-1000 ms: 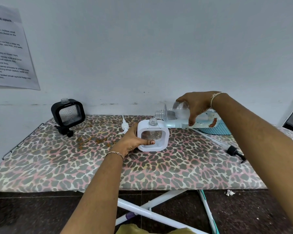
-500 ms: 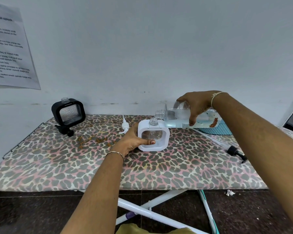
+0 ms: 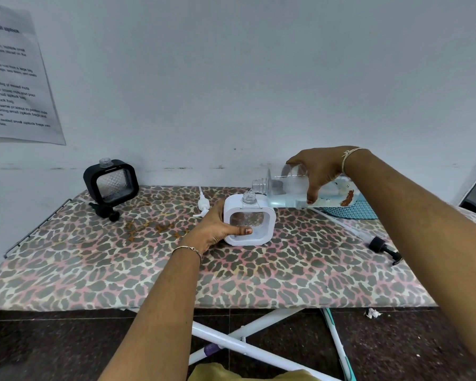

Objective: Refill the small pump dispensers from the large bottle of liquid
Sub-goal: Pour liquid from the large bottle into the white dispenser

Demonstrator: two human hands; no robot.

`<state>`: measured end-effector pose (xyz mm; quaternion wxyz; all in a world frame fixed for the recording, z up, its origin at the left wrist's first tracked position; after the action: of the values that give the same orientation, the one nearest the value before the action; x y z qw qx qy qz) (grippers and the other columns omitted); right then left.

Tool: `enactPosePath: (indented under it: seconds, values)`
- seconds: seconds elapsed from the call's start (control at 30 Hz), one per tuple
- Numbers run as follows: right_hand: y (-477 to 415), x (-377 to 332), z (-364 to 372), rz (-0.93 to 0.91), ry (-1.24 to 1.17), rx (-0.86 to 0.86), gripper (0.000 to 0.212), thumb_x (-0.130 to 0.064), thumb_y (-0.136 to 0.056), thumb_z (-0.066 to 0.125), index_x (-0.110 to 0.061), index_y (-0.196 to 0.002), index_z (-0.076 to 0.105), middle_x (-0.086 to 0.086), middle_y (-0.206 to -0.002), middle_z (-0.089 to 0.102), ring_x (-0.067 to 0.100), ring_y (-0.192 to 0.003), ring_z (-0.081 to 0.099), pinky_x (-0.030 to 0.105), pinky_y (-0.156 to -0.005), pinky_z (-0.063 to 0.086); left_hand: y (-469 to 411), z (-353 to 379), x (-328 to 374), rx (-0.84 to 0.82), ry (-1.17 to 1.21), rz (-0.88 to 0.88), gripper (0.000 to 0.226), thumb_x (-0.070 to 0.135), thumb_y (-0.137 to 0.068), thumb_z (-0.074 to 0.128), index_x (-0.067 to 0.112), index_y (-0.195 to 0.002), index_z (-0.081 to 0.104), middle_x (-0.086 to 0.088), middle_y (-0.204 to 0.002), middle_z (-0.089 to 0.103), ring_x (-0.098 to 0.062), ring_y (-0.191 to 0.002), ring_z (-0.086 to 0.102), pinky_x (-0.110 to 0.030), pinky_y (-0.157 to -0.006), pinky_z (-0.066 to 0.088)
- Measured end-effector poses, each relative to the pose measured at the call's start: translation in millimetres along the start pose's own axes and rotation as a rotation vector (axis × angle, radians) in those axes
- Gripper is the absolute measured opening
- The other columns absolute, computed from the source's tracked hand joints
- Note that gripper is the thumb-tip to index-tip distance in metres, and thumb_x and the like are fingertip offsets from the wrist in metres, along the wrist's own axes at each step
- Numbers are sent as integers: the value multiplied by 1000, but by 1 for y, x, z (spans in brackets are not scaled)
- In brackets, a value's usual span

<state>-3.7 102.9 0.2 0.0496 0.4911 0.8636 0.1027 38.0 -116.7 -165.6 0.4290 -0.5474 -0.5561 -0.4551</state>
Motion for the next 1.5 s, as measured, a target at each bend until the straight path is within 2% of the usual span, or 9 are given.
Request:
enactPosePath:
  seconds: [0.37, 0.47, 0.6, 0.97, 1.33, 1.5]
  values:
    - [2, -1, -1, 10, 8, -1, 95, -21, -63, 88, -17, -143, 37, 8, -134, 47, 26, -118, 50, 39, -102, 43, 0, 0, 0, -4, -1, -2, 85, 12, -56, 91, 27, -129, 50, 6, -118, 64, -12, -111, 59, -33, -98, 48]
    - [1, -2, -1, 3, 5, -13, 91, -21, -63, 88, -20, -140, 41, 7, -130, 49, 25, -115, 51, 39, -100, 44, 0, 0, 0, -5, -3, -2, 85, 12, -56, 91, 27, -129, 50, 6, -119, 64, -13, -112, 58, -33, -99, 47]
    - [0, -2, -2, 7, 9, -19, 91, -20, -64, 88, -19, -141, 40, 8, -132, 48, 26, -117, 50, 40, -102, 43, 0, 0, 1, 3, -2, 0, 80, 12, -57, 90, 30, -124, 49, 7, -118, 63, -12, -111, 57, -29, -97, 47]
    - [-3, 1, 0, 20, 55, -15, 94, -23, -62, 89, -21, -142, 39, 7, -135, 46, 27, -119, 49, 44, -102, 43, 0, 0, 0, -2, 5, 4, 83, 13, -56, 90, 28, -127, 51, 6, -119, 64, -12, -111, 59, -32, -98, 47]
    - [-3, 2, 1, 4, 29, -22, 93, -26, -61, 89, -22, -140, 41, 6, -131, 50, 25, -115, 52, 42, -102, 44, 1, 0, 2, -10, 15, 8, 81, 12, -56, 91, 29, -125, 51, 6, -118, 64, -11, -110, 59, -31, -97, 48]
    - [-7, 2, 0, -19, 20, -35, 86, -27, -58, 91, -26, -133, 47, 4, -123, 54, 23, -107, 54, 41, -97, 47, 3, 0, 2, -10, 37, -10, 82, 9, -57, 89, 26, -127, 51, 5, -118, 64, -11, -109, 59, -29, -95, 48]
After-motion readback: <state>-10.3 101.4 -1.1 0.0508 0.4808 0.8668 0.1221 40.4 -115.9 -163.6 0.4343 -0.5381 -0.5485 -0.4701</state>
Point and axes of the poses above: each hand's wrist, its own y-axis away from the middle knuckle, its own z-axis out of the palm, x = y × z, the point moved 2 cm from there along -y, towards the middle knuckle
